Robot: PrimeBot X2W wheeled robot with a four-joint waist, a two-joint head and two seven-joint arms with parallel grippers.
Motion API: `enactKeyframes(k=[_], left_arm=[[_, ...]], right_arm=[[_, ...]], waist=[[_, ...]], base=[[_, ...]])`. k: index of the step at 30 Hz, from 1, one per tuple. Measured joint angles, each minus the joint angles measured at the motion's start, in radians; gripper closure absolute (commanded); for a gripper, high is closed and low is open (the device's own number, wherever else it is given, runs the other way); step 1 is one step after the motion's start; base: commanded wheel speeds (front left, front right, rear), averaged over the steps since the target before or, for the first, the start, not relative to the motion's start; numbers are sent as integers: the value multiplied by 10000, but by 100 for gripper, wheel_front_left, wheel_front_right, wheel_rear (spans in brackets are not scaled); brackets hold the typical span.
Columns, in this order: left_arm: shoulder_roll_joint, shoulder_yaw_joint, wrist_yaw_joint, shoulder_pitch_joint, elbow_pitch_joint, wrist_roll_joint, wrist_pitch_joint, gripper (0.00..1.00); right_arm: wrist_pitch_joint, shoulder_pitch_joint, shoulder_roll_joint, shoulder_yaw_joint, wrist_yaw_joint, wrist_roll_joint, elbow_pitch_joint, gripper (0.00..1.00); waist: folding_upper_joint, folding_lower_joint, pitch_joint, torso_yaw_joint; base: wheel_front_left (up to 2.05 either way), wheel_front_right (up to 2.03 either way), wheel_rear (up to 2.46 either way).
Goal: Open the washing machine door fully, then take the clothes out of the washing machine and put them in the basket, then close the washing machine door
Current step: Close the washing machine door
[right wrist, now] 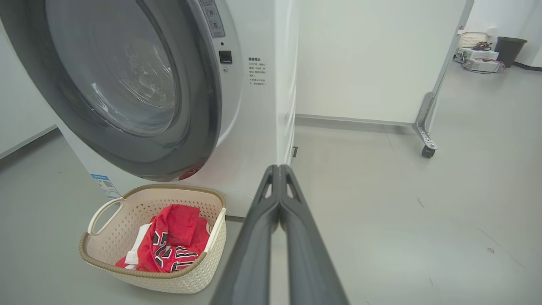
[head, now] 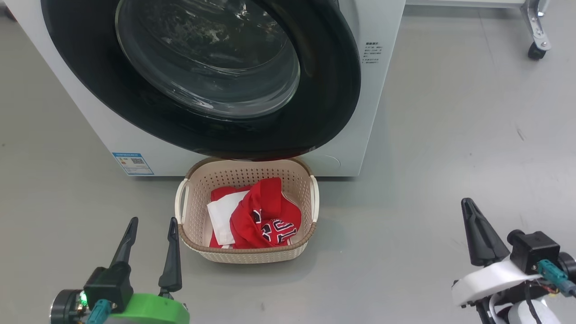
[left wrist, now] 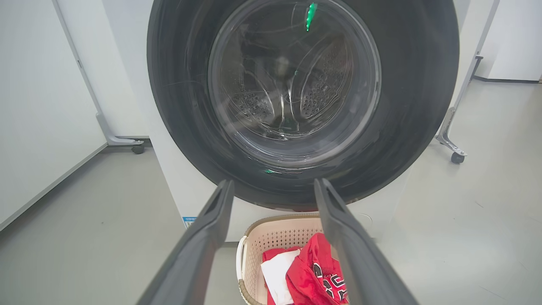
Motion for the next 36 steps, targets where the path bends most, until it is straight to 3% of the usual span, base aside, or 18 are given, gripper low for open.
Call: enactKeyframes(k=[8, 15, 23, 36], left_arm=[[-188, -288, 0, -128, -130, 251, 0, 0], [-278, -410, 0, -436, -205, 347, 0, 0], [-357, -604, 0, -760, -253, 449, -4, 0], [-487, -807, 2, -1189, -244, 593, -119, 0]], right_arm=[[157, -1466, -291, 330, 468, -242, -211, 100], [527, -2867, -109, 1051, 963, -328, -341, 100], [1189, -4663, 251, 1509, 1080, -349, 79, 100], [1988, -6900, 203, 1818, 1306, -589, 1352, 100]], waist=[[0, 0, 389, 285], [0, 0, 642, 676], [0, 0, 1092, 1039], [0, 0, 1854, 1758]], base=[[0, 0, 0], [0, 0, 0], [0, 0, 0], [0, 0, 0]])
